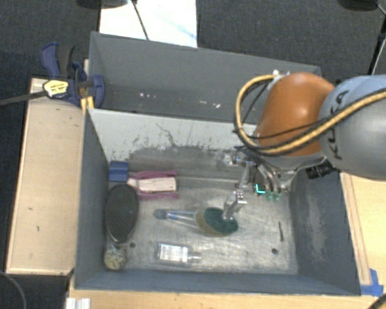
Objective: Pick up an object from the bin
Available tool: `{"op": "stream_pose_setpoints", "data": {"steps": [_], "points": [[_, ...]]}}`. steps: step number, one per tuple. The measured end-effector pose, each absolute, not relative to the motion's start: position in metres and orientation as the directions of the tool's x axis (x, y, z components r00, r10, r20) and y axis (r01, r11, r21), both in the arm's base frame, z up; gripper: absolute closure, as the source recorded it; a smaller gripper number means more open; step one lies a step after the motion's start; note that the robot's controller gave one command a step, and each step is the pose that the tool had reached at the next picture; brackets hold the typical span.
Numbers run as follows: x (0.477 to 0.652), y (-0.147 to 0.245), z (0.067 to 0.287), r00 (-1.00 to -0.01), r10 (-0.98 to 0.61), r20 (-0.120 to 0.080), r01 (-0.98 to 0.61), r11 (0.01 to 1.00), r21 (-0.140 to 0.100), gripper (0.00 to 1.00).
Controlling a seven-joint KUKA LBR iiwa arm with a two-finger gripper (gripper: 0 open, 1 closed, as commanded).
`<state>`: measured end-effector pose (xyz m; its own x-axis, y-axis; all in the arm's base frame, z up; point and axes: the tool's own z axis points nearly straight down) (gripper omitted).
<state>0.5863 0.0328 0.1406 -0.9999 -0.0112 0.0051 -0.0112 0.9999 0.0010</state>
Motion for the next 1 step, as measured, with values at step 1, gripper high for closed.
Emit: {"op": "stream_pose_setpoints", "data": {"steps": [1], "points": [[0.5237, 0.0505, 0.0680, -0.999, -0.030, 0.014, -0.030, 1.000, 0.001, 0.00]]}}
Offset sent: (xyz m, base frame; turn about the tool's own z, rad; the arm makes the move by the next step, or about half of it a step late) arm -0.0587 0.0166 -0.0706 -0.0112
